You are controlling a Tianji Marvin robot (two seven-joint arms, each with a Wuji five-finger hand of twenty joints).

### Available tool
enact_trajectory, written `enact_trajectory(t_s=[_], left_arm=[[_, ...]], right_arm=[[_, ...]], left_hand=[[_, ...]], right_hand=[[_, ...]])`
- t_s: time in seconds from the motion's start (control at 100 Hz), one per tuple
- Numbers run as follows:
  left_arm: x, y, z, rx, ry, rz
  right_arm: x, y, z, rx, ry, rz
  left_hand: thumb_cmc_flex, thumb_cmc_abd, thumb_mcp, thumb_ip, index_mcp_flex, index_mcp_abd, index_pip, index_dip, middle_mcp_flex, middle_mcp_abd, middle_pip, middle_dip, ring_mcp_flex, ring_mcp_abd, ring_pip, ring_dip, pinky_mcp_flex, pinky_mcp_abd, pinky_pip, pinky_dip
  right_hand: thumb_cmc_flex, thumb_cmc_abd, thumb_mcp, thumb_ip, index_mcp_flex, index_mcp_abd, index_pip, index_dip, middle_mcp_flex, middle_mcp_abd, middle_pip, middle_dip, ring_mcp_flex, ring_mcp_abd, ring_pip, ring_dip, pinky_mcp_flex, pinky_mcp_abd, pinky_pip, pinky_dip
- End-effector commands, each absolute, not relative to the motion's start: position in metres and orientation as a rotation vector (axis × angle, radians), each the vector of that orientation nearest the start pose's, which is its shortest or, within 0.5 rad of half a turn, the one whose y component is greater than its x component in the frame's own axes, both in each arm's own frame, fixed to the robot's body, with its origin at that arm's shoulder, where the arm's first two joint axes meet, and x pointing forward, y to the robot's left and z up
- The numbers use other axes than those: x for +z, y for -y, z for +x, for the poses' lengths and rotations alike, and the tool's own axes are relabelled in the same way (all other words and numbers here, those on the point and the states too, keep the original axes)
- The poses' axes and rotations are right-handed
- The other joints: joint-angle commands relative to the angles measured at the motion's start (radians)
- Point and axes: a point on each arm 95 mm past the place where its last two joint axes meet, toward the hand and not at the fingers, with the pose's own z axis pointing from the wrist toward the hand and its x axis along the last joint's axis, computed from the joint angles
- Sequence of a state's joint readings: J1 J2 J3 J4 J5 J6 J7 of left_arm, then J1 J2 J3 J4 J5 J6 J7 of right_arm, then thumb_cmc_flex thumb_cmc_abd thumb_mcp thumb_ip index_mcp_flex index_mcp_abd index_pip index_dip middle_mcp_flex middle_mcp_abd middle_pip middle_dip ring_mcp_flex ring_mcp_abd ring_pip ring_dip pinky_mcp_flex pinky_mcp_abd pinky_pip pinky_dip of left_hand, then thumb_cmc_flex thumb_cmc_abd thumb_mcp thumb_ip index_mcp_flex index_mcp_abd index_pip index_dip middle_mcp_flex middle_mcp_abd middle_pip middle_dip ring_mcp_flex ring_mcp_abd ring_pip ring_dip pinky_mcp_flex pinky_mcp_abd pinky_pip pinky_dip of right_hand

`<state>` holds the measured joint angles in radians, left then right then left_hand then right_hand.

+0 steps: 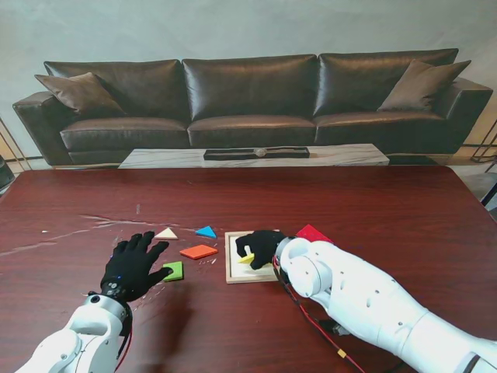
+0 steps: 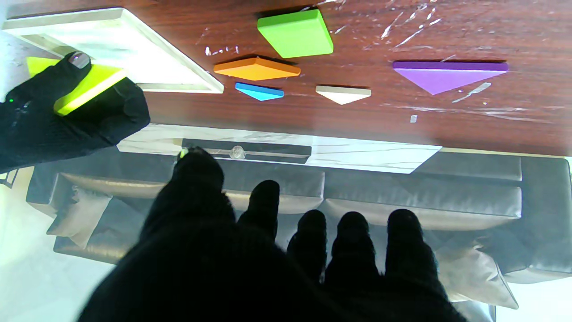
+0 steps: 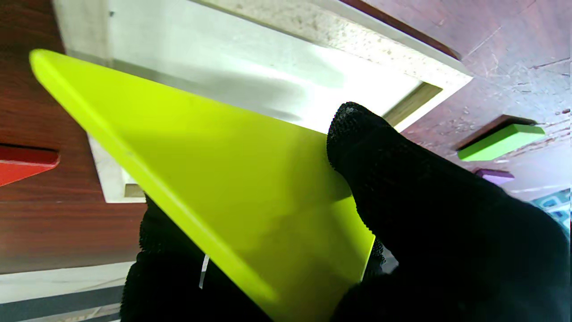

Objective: Assemble the tangram pieces into a square

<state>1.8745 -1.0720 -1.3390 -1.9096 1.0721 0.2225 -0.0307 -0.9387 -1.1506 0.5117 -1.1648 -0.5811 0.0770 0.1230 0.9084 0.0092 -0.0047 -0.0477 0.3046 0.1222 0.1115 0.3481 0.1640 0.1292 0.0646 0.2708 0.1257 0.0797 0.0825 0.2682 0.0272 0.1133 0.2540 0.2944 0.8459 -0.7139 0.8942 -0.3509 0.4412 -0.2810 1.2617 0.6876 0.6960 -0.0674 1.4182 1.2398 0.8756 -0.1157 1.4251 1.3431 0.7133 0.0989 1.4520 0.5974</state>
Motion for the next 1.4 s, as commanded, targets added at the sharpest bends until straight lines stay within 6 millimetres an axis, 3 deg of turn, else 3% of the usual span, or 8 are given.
enact_trajectory(t_s=[0.0, 0.21, 0.4, 0.61, 0.78, 0.91, 1.0, 1.39], left_arm=[[-0.307, -0.017, 0.325, -1.288, -1.380, -1.320], [-0.308, -0.018, 0.324, -1.285, -1.377, -1.319], [-0.308, -0.018, 0.325, -1.285, -1.380, -1.321], [-0.308, -0.018, 0.325, -1.283, -1.380, -1.323], [-0.309, -0.018, 0.325, -1.283, -1.381, -1.322], [-0.309, -0.018, 0.325, -1.284, -1.381, -1.323], [-0.309, -0.018, 0.325, -1.283, -1.381, -1.323], [-0.310, -0.018, 0.326, -1.287, -1.381, -1.324]], right_arm=[[-0.358, -0.117, 0.480, 1.394, -1.966, 1.295], [-0.366, -0.117, 0.481, 1.382, -1.994, 1.314], [-0.370, -0.116, 0.483, 1.365, -2.018, 1.325], [-0.371, -0.116, 0.482, 1.357, -2.020, 1.327], [-0.371, -0.115, 0.481, 1.345, -2.026, 1.320], [-0.369, -0.116, 0.481, 1.336, -2.024, 1.312], [-0.368, -0.115, 0.480, 1.323, -2.026, 1.318], [-0.366, -0.110, 0.472, 1.211, -2.019, 1.323]], left_hand=[[0.037, 0.034, -0.010, 0.047, 0.008, -0.011, 0.006, 0.008, -0.011, 0.004, 0.016, 0.003, 0.010, -0.014, 0.005, 0.003, -0.006, -0.002, 0.002, -0.007], [0.039, 0.033, -0.010, 0.047, 0.006, -0.011, 0.006, 0.008, -0.011, 0.004, 0.017, 0.003, 0.011, -0.014, 0.005, 0.003, -0.006, -0.002, 0.003, -0.007], [0.039, 0.034, -0.011, 0.047, 0.007, -0.014, 0.007, 0.008, -0.011, 0.005, 0.017, 0.003, 0.011, -0.015, 0.006, 0.003, -0.005, -0.002, 0.003, -0.008], [0.038, 0.034, -0.011, 0.047, 0.006, -0.012, 0.007, 0.008, -0.011, 0.005, 0.017, 0.003, 0.011, -0.014, 0.005, 0.003, -0.006, -0.001, 0.004, -0.008], [0.037, 0.035, -0.011, 0.047, 0.007, -0.012, 0.007, 0.008, -0.011, 0.006, 0.017, 0.003, 0.011, -0.013, 0.005, 0.003, -0.005, 0.000, 0.005, -0.008], [0.036, 0.036, -0.012, 0.047, 0.007, -0.013, 0.007, 0.008, -0.011, 0.005, 0.017, 0.003, 0.012, -0.014, 0.006, 0.003, -0.005, -0.001, 0.005, -0.008], [0.035, 0.037, -0.012, 0.047, 0.007, -0.013, 0.007, 0.008, -0.011, 0.005, 0.017, 0.003, 0.012, -0.012, 0.005, 0.003, -0.006, 0.001, 0.005, -0.008], [0.032, 0.041, -0.012, 0.046, 0.005, -0.013, 0.005, 0.007, -0.011, 0.007, 0.016, 0.002, 0.012, -0.013, 0.005, 0.003, -0.005, 0.001, 0.005, -0.008]], right_hand=[[0.051, 0.122, 0.068, 0.037, 0.010, -0.122, 0.056, -0.020, -0.085, 0.062, -0.073, -0.028, 0.064, -0.148, 0.068, -0.060, -0.012, 0.018, 0.023, 0.026], [0.013, 0.135, 0.062, 0.037, -0.030, -0.124, 0.038, -0.060, -0.137, 0.071, -0.101, -0.070, 0.012, -0.108, 0.031, -0.109, -0.095, 0.051, 0.009, 0.031], [0.008, 0.146, 0.051, 0.036, -0.066, -0.112, 0.006, -0.102, -0.209, 0.086, -0.141, -0.177, -0.070, -0.055, -0.045, -0.197, -0.180, 0.077, -0.002, 0.055], [-0.035, 0.177, 0.056, 0.053, -0.105, -0.083, -0.028, -0.141, -0.302, 0.125, -0.218, -0.384, -0.181, 0.029, -0.271, -0.413, -0.280, 0.133, -0.063, 0.049], [-0.112, 0.195, 0.052, 0.056, -0.142, -0.052, -0.091, -0.180, -0.394, 0.184, -0.409, -0.551, -0.293, 0.103, -0.587, -0.609, -0.413, 0.198, -0.147, 0.022], [-0.176, 0.225, 0.057, 0.087, -0.160, -0.009, -0.173, -0.199, -0.420, 0.200, -0.520, -0.671, -0.359, 0.134, -0.755, -0.720, -0.477, 0.213, -0.192, 0.001], [-0.229, 0.266, 0.062, 0.189, -0.166, 0.028, -0.285, -0.138, -0.431, 0.204, -0.563, -0.748, -0.386, 0.148, -0.825, -0.771, -0.501, 0.222, -0.212, -0.023], [-0.341, 0.444, -0.115, 0.214, -0.214, 0.139, -0.462, -0.168, -0.485, 0.228, -0.685, -0.851, -0.490, 0.177, -0.980, -0.859, -0.598, 0.238, -0.325, -0.145]])
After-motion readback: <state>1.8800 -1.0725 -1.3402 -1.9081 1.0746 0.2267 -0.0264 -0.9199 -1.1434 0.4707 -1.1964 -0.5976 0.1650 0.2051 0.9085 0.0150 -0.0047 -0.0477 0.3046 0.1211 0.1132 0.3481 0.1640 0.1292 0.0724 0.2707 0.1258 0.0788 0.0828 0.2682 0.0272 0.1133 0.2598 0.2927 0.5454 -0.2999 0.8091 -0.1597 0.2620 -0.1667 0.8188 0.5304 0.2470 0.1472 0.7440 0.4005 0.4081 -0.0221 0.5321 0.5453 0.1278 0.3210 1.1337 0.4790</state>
